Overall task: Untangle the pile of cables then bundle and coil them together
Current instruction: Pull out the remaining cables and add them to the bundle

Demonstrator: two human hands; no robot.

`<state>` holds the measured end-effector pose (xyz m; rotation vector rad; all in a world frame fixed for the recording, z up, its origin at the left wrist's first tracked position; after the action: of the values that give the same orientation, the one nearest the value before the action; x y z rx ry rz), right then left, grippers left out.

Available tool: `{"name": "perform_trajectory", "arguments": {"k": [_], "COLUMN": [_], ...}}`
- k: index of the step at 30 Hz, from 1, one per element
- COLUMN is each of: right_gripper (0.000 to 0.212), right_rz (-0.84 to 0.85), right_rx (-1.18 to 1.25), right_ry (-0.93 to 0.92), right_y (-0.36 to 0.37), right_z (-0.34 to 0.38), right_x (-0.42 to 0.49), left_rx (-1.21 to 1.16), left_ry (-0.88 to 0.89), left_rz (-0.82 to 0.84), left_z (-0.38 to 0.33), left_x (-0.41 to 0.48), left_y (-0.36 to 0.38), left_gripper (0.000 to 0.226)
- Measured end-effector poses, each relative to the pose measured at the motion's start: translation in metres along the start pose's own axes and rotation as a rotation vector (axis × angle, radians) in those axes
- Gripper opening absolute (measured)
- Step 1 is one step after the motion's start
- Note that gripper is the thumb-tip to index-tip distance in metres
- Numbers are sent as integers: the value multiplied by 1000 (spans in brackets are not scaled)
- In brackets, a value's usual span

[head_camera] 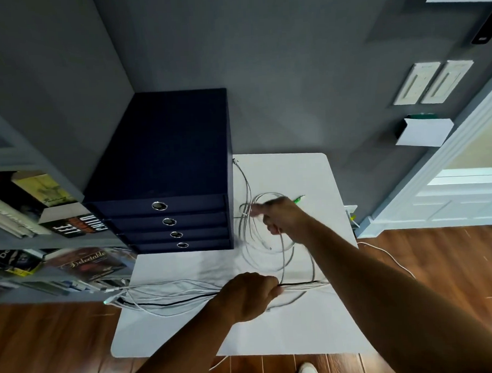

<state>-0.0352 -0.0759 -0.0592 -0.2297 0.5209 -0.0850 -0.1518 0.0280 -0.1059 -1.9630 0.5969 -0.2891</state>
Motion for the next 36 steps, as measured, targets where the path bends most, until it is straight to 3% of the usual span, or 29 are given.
{"name": "perform_trajectory", "arguments": {"k": [6, 13, 23, 26, 30, 36], "right_gripper": [29, 19, 18, 23, 5, 9], "right_rz": [-29, 12, 16, -100, -286, -622], "right_rx": [262, 543, 593, 594, 548, 345], "right_ry": [-178, -259, -367, -342, -321, -111], "right_y": [-8, -27, -63, -82, -115, -180], "right_z": [64, 101, 123, 116, 92, 5], "right_x": [-5, -7, -12, -7, -1, 16], "left_rx": [-57, -59, -80, -74, -34, -50], "left_ry": [-19, -45, -88, -104, -106, -119], "left_rz": [-13, -37, -16, -30, -41, -44], "left_z": [1, 8, 10, 13, 18, 24], "left_x": [9, 17, 20, 18, 15, 9], "left_y": [-12, -13, -15, -12, -7, 2], "left_gripper": [39, 34, 31, 31, 40, 37]}}
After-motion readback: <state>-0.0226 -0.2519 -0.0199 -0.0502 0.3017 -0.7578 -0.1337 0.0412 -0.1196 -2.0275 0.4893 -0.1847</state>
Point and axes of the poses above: each hand's wrist, its own x-axis towards the middle knuckle, its own y-axis out of the palm, z = x × y, the point moved 6 cm from there along x, towards the middle knuckle, and after that the axes turned 14 degrees about -z, right-handed, at the moved point
